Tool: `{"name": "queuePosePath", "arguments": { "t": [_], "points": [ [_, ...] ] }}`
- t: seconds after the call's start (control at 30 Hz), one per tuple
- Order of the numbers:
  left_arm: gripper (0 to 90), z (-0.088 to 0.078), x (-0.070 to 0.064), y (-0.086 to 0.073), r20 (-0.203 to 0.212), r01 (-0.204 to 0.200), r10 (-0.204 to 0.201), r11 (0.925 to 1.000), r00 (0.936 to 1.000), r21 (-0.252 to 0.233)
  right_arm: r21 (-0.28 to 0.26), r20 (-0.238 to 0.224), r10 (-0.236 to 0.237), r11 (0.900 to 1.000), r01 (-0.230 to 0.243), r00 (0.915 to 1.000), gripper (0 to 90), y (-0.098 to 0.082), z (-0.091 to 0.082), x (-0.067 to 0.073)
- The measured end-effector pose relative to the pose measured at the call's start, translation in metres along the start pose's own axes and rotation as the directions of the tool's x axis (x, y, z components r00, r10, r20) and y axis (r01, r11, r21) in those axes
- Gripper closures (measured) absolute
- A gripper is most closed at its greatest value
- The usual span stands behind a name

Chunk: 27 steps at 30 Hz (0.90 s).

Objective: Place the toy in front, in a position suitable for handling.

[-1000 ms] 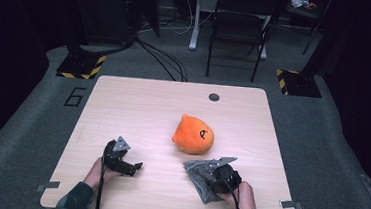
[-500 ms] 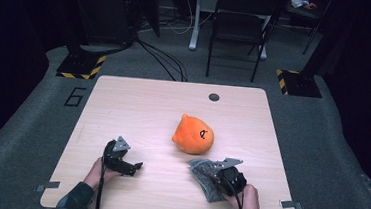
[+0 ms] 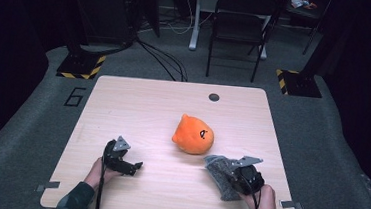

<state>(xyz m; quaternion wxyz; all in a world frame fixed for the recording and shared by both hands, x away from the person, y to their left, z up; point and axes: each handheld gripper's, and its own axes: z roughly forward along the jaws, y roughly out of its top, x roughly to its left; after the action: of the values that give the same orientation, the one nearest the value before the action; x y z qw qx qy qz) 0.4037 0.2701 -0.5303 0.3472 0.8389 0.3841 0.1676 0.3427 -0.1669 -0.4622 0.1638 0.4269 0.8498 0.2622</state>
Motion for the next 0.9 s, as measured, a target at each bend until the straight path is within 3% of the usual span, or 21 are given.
{"name": "queuePosePath", "arguments": {
  "t": [0.13, 0.6, 0.8, 0.9],
  "points": [
    [0.0, 0.000, 0.000, 0.000, -0.002, -0.002, 0.002, 1.0000, 1.0000, 0.001, 0.016, 0.008, 0.019, 1.000, -0.019, 0.9998, 73.9, -0.003, -0.004, -0.008],
    [0.0, 0.000, 0.000, 0.000, -0.002, -0.003, 0.003, 1.0000, 1.0000, 0.001, -0.008, 0.056, 0.087, 0.996, -0.087, 0.9946, 73.8, -0.009, -0.014, -0.031],
    [0.0, 0.001, 0.000, 0.000, -0.004, 0.000, 0.000, 1.0000, 1.0000, -0.003, -0.040, 0.095, 0.126, 0.992, -0.123, 0.9874, 73.1, -0.003, -0.017, -0.044],
    [0.0, 0.000, 0.001, 0.000, -0.004, -0.002, 0.002, 1.0000, 1.0000, 0.000, -0.063, 0.134, 0.171, 0.984, -0.164, 0.9760, 72.9, 0.004, -0.018, -0.052]
  ]
}}
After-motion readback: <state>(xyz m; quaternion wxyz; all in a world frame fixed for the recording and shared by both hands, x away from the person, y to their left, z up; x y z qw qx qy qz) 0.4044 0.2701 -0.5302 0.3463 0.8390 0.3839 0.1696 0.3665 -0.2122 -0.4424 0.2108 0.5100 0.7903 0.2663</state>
